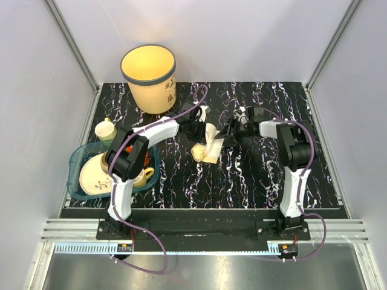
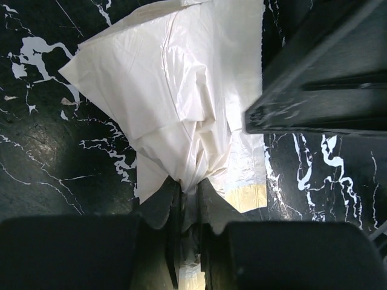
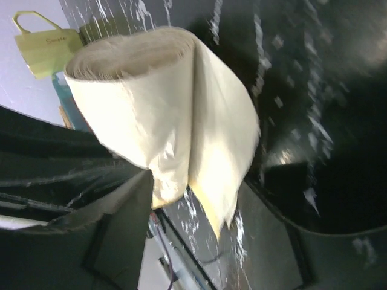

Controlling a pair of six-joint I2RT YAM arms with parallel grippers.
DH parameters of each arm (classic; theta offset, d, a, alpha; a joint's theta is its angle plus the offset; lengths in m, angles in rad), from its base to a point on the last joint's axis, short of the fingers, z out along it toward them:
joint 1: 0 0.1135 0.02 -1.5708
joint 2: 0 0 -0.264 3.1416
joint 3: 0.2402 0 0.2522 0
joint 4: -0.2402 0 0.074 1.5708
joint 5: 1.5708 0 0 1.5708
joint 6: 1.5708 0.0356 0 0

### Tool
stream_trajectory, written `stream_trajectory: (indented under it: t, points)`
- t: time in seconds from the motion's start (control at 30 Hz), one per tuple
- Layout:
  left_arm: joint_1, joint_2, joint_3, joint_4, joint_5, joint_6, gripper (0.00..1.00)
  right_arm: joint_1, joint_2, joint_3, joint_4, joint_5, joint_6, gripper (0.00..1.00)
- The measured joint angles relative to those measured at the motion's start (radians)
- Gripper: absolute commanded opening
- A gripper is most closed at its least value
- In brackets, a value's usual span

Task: Put the trash bags into the trash bin
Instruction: Unfold the trash bag at the center of the board.

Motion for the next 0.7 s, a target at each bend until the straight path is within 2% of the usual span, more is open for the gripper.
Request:
stream_trajectory:
  t: [0.13, 0.3, 0.33, 0.43, 0.5, 0.57, 0.6, 0.7]
  points:
    - [0.018, 0.0, -0.012, 0.019, 0.045, -0.02, 0.0, 0.063, 0.065, 0.053, 0.074, -0.008, 0.034, 0.41]
    - [0.044, -0.001, -0.046, 0.046, 0.092, -0.051, 0.0, 0.088, 0.098, 0.052, 0.14, -0.014, 0.067, 0.29]
    - [0.048, -0.002, -0.052, 0.055, 0.102, -0.056, 0.01, 0.081, 0.094, 0.044, 0.143, -0.013, 0.065, 0.31]
    - [0.059, -0.004, -0.079, 0.094, 0.137, -0.071, 0.01, 0.064, 0.063, -0.002, 0.148, -0.006, 0.052, 0.65]
    - [0.064, -0.008, -0.091, 0.112, 0.153, -0.078, 0.01, 0.05, 0.039, -0.02, 0.14, -0.026, 0.05, 0.65]
    - [0.068, -0.009, -0.096, 0.119, 0.165, -0.084, 0.01, 0.037, 0.015, -0.026, 0.13, -0.024, 0.021, 0.5]
    - [0.071, -0.009, -0.096, 0.12, 0.17, -0.085, 0.01, 0.033, 0.012, -0.03, 0.128, -0.019, 0.011, 0.45]
    - [0.072, -0.009, -0.096, 0.12, 0.173, -0.085, 0.01, 0.023, 0.017, -0.049, 0.122, -0.015, 0.009, 0.43]
